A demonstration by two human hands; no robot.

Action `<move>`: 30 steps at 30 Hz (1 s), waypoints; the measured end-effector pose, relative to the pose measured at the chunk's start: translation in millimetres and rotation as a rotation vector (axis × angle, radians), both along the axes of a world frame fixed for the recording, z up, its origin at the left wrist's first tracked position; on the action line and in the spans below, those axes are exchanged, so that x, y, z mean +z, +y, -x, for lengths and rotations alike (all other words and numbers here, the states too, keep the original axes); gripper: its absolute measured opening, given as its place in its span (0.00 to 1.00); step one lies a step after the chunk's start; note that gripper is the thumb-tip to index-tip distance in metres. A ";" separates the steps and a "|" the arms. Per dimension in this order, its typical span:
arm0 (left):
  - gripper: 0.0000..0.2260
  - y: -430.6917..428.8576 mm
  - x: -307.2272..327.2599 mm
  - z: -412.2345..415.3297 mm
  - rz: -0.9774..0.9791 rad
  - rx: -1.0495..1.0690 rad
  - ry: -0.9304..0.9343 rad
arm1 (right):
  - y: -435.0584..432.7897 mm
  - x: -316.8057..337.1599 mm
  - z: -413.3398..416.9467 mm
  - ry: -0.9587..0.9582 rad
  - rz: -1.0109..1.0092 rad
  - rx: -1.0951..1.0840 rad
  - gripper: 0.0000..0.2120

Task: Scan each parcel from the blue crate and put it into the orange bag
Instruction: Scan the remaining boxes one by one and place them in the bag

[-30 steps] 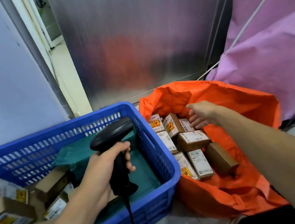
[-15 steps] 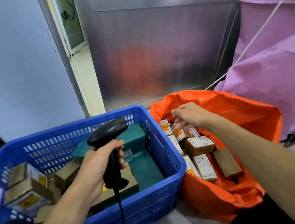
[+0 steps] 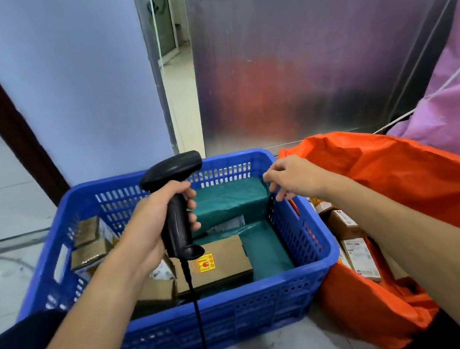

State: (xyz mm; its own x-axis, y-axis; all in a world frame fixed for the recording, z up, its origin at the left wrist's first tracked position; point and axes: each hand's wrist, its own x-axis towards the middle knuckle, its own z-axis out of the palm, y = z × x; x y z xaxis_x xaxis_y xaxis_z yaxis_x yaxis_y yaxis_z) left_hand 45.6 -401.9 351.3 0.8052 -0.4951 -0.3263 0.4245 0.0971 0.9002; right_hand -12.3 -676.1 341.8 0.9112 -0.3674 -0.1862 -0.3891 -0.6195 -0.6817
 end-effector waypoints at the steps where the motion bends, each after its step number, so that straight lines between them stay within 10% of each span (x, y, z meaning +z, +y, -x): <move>1: 0.09 4.6 0.7 -2.8 -0.017 0.010 -0.010 | 1.7 -3.2 -3.9 0.012 0.013 0.014 0.12; 14: 0.12 55.2 13.0 -27.2 -0.113 0.027 0.058 | 38.5 -91.0 -52.7 0.325 0.541 0.314 0.18; 30: 0.11 42.3 1.6 -71.2 -0.232 -0.007 0.035 | 59.8 -221.7 -62.1 0.567 0.648 0.620 0.60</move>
State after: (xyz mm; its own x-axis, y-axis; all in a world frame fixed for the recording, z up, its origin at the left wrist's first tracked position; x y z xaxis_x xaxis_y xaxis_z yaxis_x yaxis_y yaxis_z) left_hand 116.8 -359.6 352.9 0.7881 -0.4095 -0.4596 0.4557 -0.1139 0.8828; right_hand 49.8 -616.4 120.0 0.8146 -0.0494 -0.5780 -0.0377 -0.9988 0.0322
